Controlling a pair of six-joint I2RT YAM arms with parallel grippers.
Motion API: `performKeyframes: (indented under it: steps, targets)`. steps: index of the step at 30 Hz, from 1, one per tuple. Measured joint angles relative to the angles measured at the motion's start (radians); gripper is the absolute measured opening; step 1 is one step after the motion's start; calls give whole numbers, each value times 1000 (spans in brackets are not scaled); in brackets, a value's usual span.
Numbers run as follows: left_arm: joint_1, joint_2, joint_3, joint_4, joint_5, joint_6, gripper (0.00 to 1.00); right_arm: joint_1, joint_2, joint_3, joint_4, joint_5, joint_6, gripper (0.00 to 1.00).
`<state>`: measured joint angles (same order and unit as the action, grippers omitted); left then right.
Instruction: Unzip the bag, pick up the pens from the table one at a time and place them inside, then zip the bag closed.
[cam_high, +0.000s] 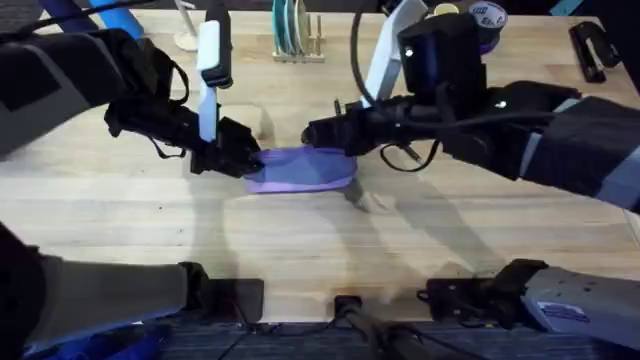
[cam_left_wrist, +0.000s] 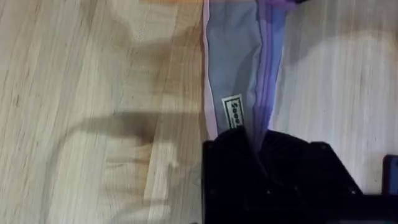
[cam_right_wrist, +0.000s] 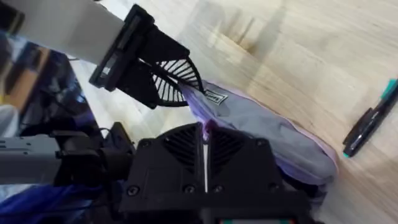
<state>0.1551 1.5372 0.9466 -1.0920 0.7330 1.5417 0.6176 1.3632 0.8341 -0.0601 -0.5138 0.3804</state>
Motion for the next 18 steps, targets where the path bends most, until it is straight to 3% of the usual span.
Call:
performKeyframes:
  steps: [11,18]
  targets:
    - [1,0,0,8,-10,0,42,81,166,117,16,59,-44,29]
    - [7,0,1,11,-21,0,42,151,317,262,28,52,-90,29]
